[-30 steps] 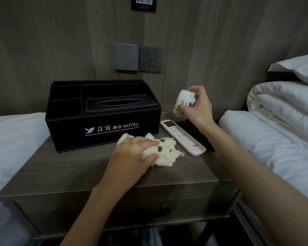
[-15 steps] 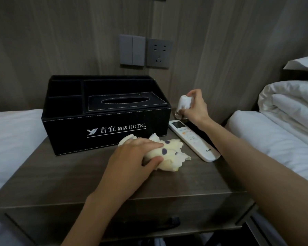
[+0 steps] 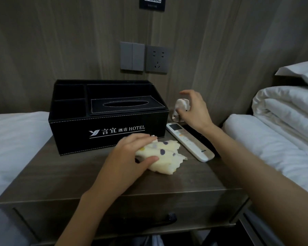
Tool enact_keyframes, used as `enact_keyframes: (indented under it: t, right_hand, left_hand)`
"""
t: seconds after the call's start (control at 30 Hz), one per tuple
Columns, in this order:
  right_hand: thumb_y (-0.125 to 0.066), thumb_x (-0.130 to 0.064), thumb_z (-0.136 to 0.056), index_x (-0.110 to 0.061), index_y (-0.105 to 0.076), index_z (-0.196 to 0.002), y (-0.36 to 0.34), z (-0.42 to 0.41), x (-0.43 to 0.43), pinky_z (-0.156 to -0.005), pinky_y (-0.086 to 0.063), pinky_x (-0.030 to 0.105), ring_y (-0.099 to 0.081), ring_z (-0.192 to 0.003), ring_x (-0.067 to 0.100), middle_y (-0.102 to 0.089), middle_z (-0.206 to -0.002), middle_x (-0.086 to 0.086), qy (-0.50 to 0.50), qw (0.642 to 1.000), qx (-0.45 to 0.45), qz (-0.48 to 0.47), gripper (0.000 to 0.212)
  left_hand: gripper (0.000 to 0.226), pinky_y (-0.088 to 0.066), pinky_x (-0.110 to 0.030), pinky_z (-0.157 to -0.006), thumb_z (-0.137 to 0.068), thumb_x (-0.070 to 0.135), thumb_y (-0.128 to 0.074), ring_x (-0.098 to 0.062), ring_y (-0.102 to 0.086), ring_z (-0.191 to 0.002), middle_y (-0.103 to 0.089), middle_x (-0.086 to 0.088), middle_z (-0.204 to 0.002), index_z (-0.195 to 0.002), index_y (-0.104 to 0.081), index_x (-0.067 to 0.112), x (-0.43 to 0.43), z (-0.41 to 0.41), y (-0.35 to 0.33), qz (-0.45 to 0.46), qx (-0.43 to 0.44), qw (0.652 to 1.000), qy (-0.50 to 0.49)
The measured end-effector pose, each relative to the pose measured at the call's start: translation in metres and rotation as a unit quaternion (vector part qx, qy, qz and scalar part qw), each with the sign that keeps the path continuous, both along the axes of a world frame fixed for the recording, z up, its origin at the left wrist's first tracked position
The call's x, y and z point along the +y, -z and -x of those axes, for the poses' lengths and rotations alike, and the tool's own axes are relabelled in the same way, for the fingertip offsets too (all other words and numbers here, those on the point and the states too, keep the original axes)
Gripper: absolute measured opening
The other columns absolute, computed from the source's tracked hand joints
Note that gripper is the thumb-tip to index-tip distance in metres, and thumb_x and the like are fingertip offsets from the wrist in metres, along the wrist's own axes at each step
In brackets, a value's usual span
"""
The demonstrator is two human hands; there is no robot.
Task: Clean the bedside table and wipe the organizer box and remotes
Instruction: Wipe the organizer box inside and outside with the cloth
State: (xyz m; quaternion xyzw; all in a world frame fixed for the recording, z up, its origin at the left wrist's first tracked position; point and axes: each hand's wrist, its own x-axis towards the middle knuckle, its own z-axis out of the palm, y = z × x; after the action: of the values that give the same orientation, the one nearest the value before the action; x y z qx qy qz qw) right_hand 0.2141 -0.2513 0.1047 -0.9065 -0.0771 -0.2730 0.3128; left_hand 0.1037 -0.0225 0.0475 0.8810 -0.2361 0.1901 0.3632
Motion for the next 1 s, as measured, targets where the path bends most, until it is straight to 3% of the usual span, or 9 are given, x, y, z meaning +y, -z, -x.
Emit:
enact_keyframes:
  t: [0.1, 0.2, 0.3, 0.4, 0.47, 0.63, 0.77, 0.9, 1.0]
  right_hand:
    - [-0.066, -0.017, -0.087, -0.021, -0.056, -0.123, -0.006, 0.031, 0.017, -0.102, -0.041, 0.030, -0.047, -0.121, 0.016, -0.051, -0.129, 0.000, -0.037, 0.998, -0.047, -0.003, 0.038]
    - [-0.067, -0.020, -0.086, -0.023, -0.066, -0.098, -0.010, 0.063, 0.042, -0.082, -0.048, 0.025, -0.056, -0.091, 0.006, -0.061, -0.101, -0.006, -0.090, 0.993, -0.071, 0.007, 0.013]
    - [-0.067, -0.030, -0.085, -0.027, -0.067, -0.085, -0.011, 0.087, 0.064, -0.069, -0.051, 0.028, -0.059, -0.072, 0.002, -0.065, -0.081, -0.011, -0.162, 0.986, 0.010, 0.042, 0.003]
    - [-0.065, -0.061, -0.073, -0.033, -0.066, -0.097, 0.002, 0.099, 0.076, -0.081, -0.049, 0.031, -0.059, -0.092, 0.007, -0.064, -0.098, -0.011, -0.202, 0.959, 0.137, 0.144, 0.037]
    - [-0.061, -0.068, -0.069, -0.039, -0.059, -0.112, 0.017, 0.102, 0.080, -0.092, -0.046, 0.041, -0.053, -0.107, 0.017, -0.058, -0.112, -0.006, -0.179, 0.946, 0.187, 0.198, 0.052]
    - [-0.053, -0.025, -0.093, -0.025, -0.053, -0.117, 0.036, 0.104, 0.087, -0.085, -0.046, 0.047, -0.053, -0.104, 0.027, -0.056, -0.112, -0.001, -0.133, 0.966, 0.088, 0.203, 0.024]
    - [-0.045, -0.016, -0.092, -0.021, -0.043, -0.109, 0.005, 0.108, 0.094, -0.067, -0.043, 0.040, -0.054, -0.090, 0.027, -0.054, -0.102, -0.001, -0.137, 0.978, -0.008, 0.155, 0.018]
    - [-0.046, -0.030, -0.091, -0.034, -0.026, -0.139, -0.033, 0.096, 0.113, -0.065, -0.041, 0.036, -0.058, -0.081, 0.029, -0.052, -0.071, -0.006, -0.117, 0.973, 0.037, 0.197, 0.052]
    - [-0.050, -0.039, -0.087, -0.037, -0.019, -0.148, -0.043, 0.074, 0.128, -0.074, -0.043, 0.037, -0.061, -0.099, 0.032, -0.064, -0.096, 0.006, -0.104, 0.951, 0.144, 0.253, 0.068]
  left_hand:
    - [0.045, -0.042, -0.031, -0.104, -0.083, 0.043, -0.066, -0.007, -0.052, -0.121, -0.056, 0.014, -0.128, -0.126, -0.061, 0.030, 0.010, 0.004, -0.008, 0.050, -0.064, 0.996, -0.028]
    - [0.043, -0.040, -0.030, -0.104, -0.087, 0.033, -0.066, -0.011, -0.050, -0.122, -0.056, 0.008, -0.130, -0.128, -0.061, 0.022, 0.024, 0.011, -0.021, 0.086, -0.128, 0.984, -0.089]
    - [0.042, -0.040, -0.029, -0.103, -0.089, 0.023, -0.067, -0.013, -0.044, -0.122, -0.054, 0.006, -0.131, -0.130, -0.059, 0.020, 0.044, 0.020, -0.030, 0.087, -0.170, 0.968, -0.165]
    - [0.044, -0.020, -0.010, -0.106, -0.090, 0.023, -0.066, -0.021, -0.037, -0.126, -0.049, 0.000, -0.137, -0.133, -0.057, 0.020, 0.068, 0.026, -0.029, 0.077, -0.183, 0.953, -0.227]
    - [0.048, -0.014, -0.006, -0.103, -0.090, 0.024, -0.065, -0.023, -0.029, -0.130, -0.043, -0.001, -0.143, -0.136, -0.053, 0.023, 0.082, 0.030, -0.027, 0.074, -0.161, 0.950, -0.257]
    - [0.055, -0.021, -0.028, -0.107, -0.090, 0.027, -0.063, -0.023, -0.021, -0.140, -0.032, -0.002, -0.152, -0.142, -0.045, 0.029, 0.099, 0.033, -0.020, 0.083, -0.097, 0.955, -0.267]
    - [0.059, -0.021, -0.029, -0.112, -0.091, 0.031, -0.062, -0.017, -0.021, -0.143, -0.027, 0.000, -0.155, -0.144, -0.039, 0.036, 0.110, 0.032, -0.017, 0.107, -0.059, 0.963, -0.240]
    - [0.056, -0.028, -0.038, -0.115, -0.091, 0.034, -0.060, -0.014, -0.021, -0.145, -0.025, 0.004, -0.156, -0.143, -0.039, 0.041, 0.116, 0.031, -0.019, 0.131, -0.040, 0.964, -0.230]
    - [0.051, -0.030, -0.042, -0.114, -0.092, 0.036, -0.057, -0.014, -0.019, -0.145, -0.023, 0.005, -0.157, -0.141, -0.043, 0.041, 0.118, 0.029, -0.020, 0.110, -0.031, 0.965, -0.236]
